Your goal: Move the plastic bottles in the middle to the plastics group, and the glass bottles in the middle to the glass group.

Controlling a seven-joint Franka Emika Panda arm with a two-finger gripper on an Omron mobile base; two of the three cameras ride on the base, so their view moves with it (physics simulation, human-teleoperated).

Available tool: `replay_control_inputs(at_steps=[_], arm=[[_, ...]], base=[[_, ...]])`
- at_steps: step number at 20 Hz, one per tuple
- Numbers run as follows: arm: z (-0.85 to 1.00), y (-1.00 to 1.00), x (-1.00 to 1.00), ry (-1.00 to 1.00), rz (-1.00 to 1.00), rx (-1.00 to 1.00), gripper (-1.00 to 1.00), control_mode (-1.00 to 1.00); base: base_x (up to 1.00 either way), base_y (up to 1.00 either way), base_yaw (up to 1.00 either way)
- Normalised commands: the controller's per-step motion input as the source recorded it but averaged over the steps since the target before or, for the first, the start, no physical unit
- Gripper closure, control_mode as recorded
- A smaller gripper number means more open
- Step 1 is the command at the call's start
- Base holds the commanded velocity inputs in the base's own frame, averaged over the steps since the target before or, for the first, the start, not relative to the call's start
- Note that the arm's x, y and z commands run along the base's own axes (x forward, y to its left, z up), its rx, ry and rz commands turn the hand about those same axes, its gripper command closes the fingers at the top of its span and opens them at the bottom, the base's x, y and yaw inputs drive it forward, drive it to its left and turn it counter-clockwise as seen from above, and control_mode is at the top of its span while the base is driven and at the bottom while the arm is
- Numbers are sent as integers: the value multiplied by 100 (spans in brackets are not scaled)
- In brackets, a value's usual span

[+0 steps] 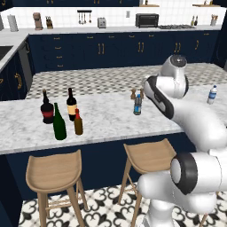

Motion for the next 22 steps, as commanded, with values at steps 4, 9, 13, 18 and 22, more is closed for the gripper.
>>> replay_control_inputs(at_steps=[4,9,13,18,22], arm=[[-61,0,76,10,0,0,-100,-100],[-43,0,79,12,0,0,-100,-100],[-33,0,89,15,0,0,-100,-100],[-42,0,90,9,1,0,-100,-100],[-45,0,75,6,2,0,-100,-100]], base=[[0,0,0],[0,0,0],[0,0,0],[0,0,0],[0,0,0]])
